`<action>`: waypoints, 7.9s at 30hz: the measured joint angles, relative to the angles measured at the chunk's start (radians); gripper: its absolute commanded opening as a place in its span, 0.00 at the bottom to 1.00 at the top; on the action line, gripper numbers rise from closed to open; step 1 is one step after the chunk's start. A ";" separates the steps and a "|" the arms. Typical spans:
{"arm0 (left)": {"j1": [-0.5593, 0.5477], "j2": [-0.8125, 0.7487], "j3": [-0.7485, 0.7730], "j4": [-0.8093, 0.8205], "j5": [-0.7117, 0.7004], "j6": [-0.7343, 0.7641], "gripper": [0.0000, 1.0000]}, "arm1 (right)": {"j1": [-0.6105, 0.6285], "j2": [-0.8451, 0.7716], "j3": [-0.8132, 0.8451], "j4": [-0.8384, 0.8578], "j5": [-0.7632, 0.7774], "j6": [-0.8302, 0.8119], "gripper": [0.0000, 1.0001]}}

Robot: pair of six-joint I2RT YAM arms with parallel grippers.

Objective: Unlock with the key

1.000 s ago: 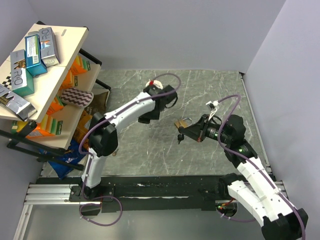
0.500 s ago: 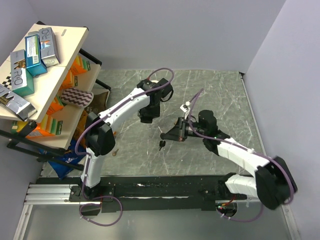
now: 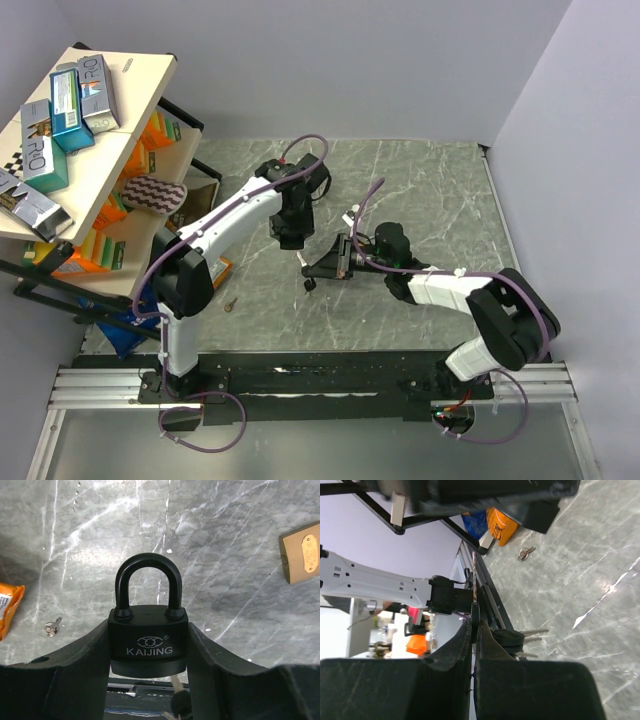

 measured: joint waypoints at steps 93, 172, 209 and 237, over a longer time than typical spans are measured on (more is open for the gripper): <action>0.078 -0.089 -0.186 0.219 0.165 -0.019 0.01 | 0.011 0.187 0.061 0.091 0.171 0.133 0.00; 0.135 -0.033 -0.032 0.092 0.183 0.037 0.01 | 0.047 0.150 0.133 -0.003 0.219 0.110 0.00; 0.140 -0.043 -0.112 0.170 0.184 0.029 0.01 | 0.029 0.245 0.176 0.019 0.191 0.138 0.00; 0.159 -0.161 -0.328 0.341 0.167 -0.073 0.01 | 0.029 0.314 0.226 0.006 0.142 0.156 0.00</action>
